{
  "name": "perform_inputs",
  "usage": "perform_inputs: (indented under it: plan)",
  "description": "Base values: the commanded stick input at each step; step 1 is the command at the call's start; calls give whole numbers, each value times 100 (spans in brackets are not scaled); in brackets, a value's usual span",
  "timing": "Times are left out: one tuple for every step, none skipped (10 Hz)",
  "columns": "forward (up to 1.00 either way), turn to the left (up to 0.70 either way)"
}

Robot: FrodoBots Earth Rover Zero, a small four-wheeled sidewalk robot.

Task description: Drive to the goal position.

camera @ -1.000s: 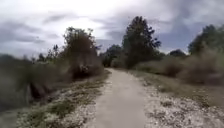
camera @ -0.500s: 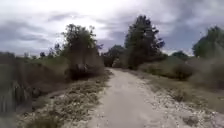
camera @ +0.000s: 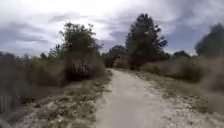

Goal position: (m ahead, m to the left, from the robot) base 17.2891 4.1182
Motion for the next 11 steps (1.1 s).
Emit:
perform_inputs:
  plan:
    - [85,0]
    - [85,0]
    - [85,0]
    - [85,0]
    - [85,-1]
    - [85,-32]
    - [85,-34]
    - [85,-34]
    - [85,-34]
    - [85,-34]
    - [85,-34]
